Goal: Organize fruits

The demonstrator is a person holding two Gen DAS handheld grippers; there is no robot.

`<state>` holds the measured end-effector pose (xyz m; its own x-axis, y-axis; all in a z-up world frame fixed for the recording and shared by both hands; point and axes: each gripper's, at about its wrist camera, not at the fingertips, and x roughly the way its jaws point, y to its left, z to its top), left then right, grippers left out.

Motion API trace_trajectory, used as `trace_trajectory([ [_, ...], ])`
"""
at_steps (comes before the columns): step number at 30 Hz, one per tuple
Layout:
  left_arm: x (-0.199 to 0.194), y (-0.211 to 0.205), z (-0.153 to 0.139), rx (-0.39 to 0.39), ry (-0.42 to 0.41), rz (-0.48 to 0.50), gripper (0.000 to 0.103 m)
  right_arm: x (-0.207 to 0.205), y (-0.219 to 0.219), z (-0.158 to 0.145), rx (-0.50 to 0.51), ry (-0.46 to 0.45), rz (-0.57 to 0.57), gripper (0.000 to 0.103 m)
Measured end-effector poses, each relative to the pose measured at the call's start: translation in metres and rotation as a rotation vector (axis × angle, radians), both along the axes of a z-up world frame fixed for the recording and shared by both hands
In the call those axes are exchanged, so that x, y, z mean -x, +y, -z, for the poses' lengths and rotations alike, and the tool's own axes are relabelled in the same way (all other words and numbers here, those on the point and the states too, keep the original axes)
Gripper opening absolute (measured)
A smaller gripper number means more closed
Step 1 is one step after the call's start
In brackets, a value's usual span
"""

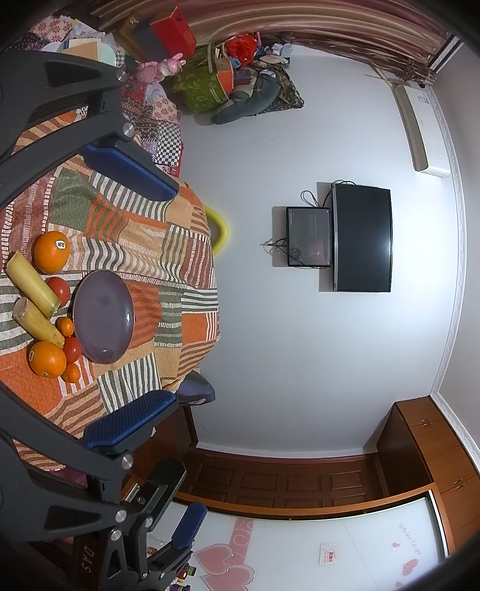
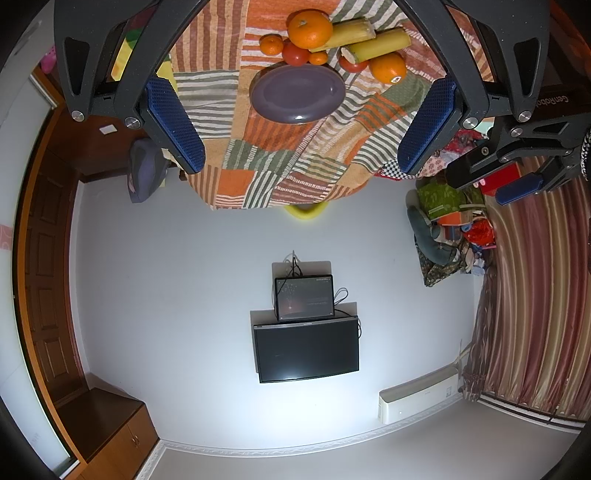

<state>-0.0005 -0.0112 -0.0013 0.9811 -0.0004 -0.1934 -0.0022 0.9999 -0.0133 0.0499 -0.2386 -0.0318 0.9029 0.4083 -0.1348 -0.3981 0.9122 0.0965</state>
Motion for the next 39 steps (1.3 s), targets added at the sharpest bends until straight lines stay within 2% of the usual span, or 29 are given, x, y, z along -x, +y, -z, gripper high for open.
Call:
trace_trajectory([
  [16, -0.002, -0.001, 0.002, -0.008, 0.009, 0.001, 0.103, -0.001, 0.000, 0.001, 0.003, 0.008, -0.001, 0.103],
  [26, -0.013, 0.002, 0.008, -0.009, 0.051, 0.013, 0.103, -0.013, -0.001, 0.009, -0.005, 0.067, -0.034, 0.102],
  [28, -0.017, 0.004, 0.011, -0.012, 0.064, 0.010, 0.103, -0.017, 0.000, 0.012, 0.003, 0.082, -0.038, 0.099],
  [32, -0.030, 0.010, 0.019, -0.013, 0.112, 0.004, 0.087, -0.030, 0.003, 0.020, 0.023, 0.127, -0.069, 0.085],
  [39, -0.061, 0.034, 0.042, 0.014, 0.227, -0.023, 0.071, -0.058, 0.008, 0.044, 0.101, 0.221, -0.099, 0.066],
])
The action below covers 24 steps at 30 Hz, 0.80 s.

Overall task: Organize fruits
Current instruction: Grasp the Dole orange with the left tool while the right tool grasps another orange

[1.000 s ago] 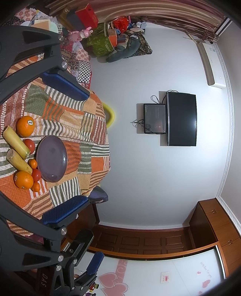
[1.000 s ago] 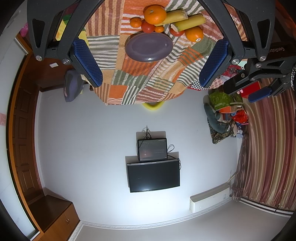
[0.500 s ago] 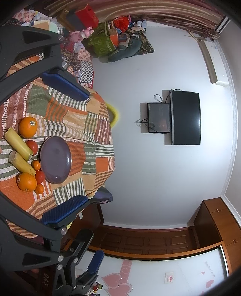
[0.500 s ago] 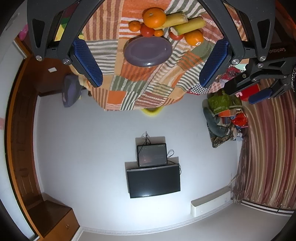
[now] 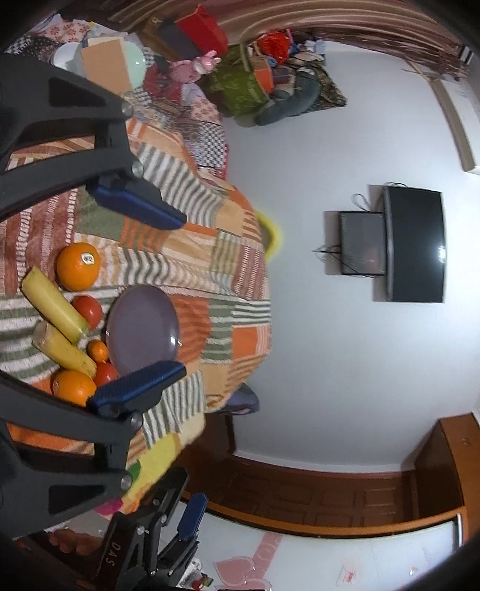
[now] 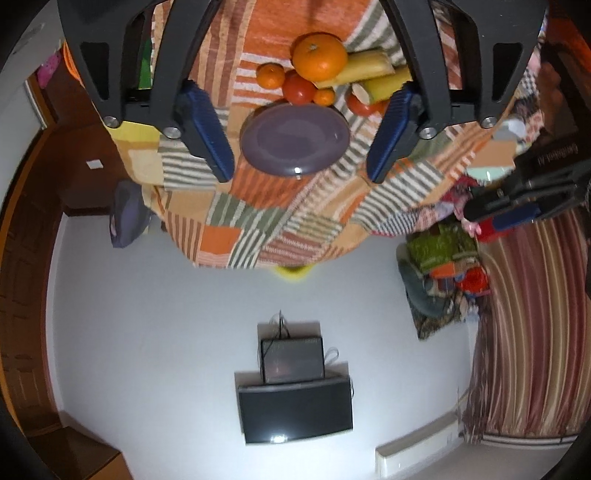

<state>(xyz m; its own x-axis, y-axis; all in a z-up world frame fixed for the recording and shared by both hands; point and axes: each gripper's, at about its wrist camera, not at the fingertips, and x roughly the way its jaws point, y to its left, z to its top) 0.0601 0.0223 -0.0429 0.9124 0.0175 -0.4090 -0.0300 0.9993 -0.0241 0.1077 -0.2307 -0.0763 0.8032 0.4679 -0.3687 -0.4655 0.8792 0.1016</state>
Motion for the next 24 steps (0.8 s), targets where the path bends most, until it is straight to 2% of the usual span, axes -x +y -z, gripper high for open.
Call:
trace_trajectory([
  [3, -0.013, 0.012, 0.013, 0.006, 0.055, -0.015, 0.070, -0.010, 0.003, 0.014, 0.039, 0.048, -0.023, 0.058],
  [6, -0.025, 0.023, 0.030, 0.012, 0.111, -0.030, 0.070, -0.018, 0.005, 0.030, 0.075, 0.104, -0.043, 0.055],
  [13, -0.043, 0.045, 0.071, -0.005, 0.235, -0.049, 0.070, -0.030, 0.005, 0.059, 0.087, 0.257, -0.096, 0.055],
  [18, -0.050, 0.055, 0.095, 0.032, 0.318, -0.044, 0.070, -0.037, 0.015, 0.076, 0.097, 0.324, -0.105, 0.068],
  [24, -0.054, 0.057, 0.119, 0.048, 0.397, -0.026, 0.074, -0.042, 0.028, 0.099, 0.092, 0.415, -0.126, 0.070],
])
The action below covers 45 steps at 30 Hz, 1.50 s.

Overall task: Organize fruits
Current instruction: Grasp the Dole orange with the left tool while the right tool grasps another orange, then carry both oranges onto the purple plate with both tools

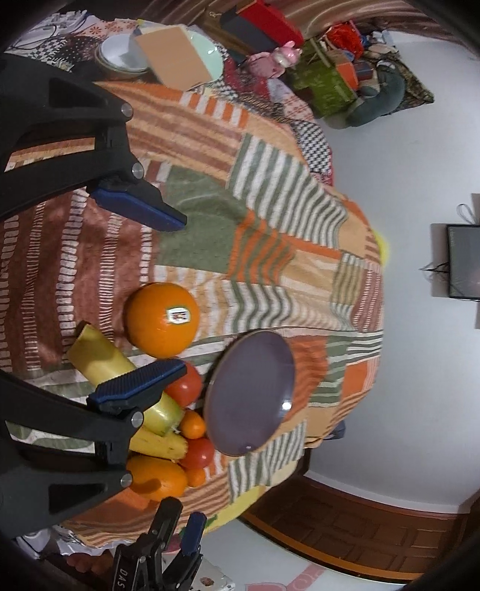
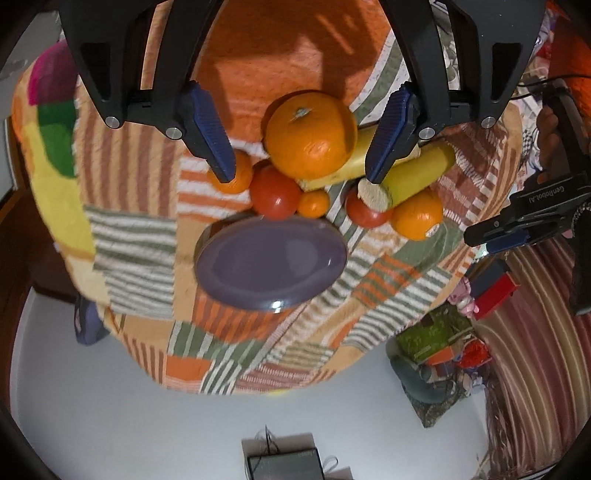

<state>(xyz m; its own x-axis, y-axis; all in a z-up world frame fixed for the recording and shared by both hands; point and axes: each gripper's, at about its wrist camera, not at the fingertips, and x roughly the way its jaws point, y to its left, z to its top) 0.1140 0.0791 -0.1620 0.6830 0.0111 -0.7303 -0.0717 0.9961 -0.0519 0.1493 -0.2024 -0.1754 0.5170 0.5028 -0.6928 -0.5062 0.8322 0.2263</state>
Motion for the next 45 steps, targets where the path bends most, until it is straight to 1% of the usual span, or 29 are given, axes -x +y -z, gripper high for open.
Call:
trace_trajectory([
  [3, -0.003, 0.001, 0.010, 0.009, 0.028, 0.009, 0.076, -0.003, 0.005, 0.011, 0.011, 0.039, -0.008, 0.070],
  [8, -0.009, 0.004, 0.023, 0.039, 0.068, 0.010, 0.077, -0.009, 0.009, 0.024, 0.014, 0.092, -0.007, 0.070],
  [13, -0.014, 0.003, 0.031, 0.050, 0.091, 0.010, 0.077, -0.012, 0.015, 0.036, 0.020, 0.138, -0.030, 0.069],
  [14, -0.016, 0.003, 0.033, 0.052, 0.095, 0.011, 0.077, -0.012, 0.016, 0.038, 0.022, 0.144, -0.033, 0.065],
  [15, -0.017, 0.003, 0.034, 0.057, 0.099, 0.014, 0.077, -0.012, 0.016, 0.039, 0.029, 0.147, -0.033, 0.063],
  [20, -0.025, 0.002, 0.038, 0.064, 0.111, 0.017, 0.080, -0.012, 0.012, 0.037, 0.022, 0.144, -0.034, 0.062],
  [23, -0.031, 0.001, 0.042, 0.067, 0.120, 0.024, 0.080, -0.013, 0.010, 0.031, 0.037, 0.120, -0.019, 0.062],
  [31, -0.049, -0.007, 0.053, 0.071, 0.165, 0.052, 0.080, -0.020, -0.004, 0.012, 0.002, 0.078, 0.027, 0.062],
  [36, -0.059, -0.007, 0.066, 0.097, 0.214, 0.061, 0.080, -0.025, -0.005, 0.008, -0.013, 0.074, 0.037, 0.062],
  [40, -0.062, -0.004, 0.069, 0.106, 0.211, 0.052, 0.080, -0.029, -0.006, 0.009, -0.013, 0.077, 0.041, 0.062],
  [43, -0.064, -0.002, 0.071, 0.123, 0.214, 0.054, 0.076, -0.032, -0.008, 0.009, -0.015, 0.081, 0.043, 0.062],
  [45, -0.064, -0.002, 0.071, 0.144, 0.212, 0.071, 0.069, -0.034, -0.010, 0.009, -0.017, 0.082, 0.047, 0.062],
])
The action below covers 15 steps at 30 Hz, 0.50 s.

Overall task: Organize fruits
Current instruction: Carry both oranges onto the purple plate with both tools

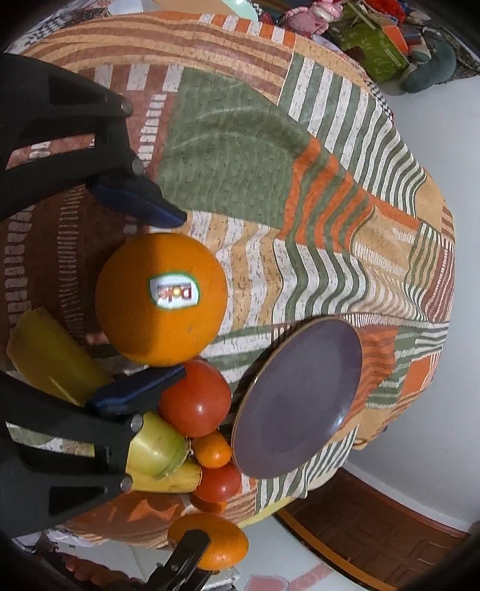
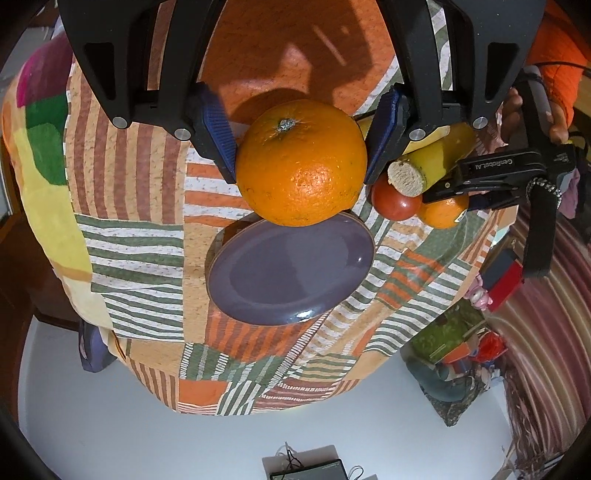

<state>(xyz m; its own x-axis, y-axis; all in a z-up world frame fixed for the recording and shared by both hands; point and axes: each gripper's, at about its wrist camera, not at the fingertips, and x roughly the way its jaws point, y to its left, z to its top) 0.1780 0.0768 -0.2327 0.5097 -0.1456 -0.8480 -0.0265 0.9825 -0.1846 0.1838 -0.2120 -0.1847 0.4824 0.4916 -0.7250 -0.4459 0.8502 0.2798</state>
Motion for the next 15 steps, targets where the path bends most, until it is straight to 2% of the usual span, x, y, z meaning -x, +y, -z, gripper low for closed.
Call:
trace_trajectory([
  [8, -0.003, -0.002, -0.006, -0.012, 0.004, -0.004, 0.068, -0.006, -0.005, -0.004, -0.001, -0.018, 0.012, 0.062],
  [15, -0.005, -0.001, -0.034, -0.026, -0.066, -0.008, 0.068, -0.016, -0.010, -0.014, 0.007, -0.061, 0.029, 0.062],
])
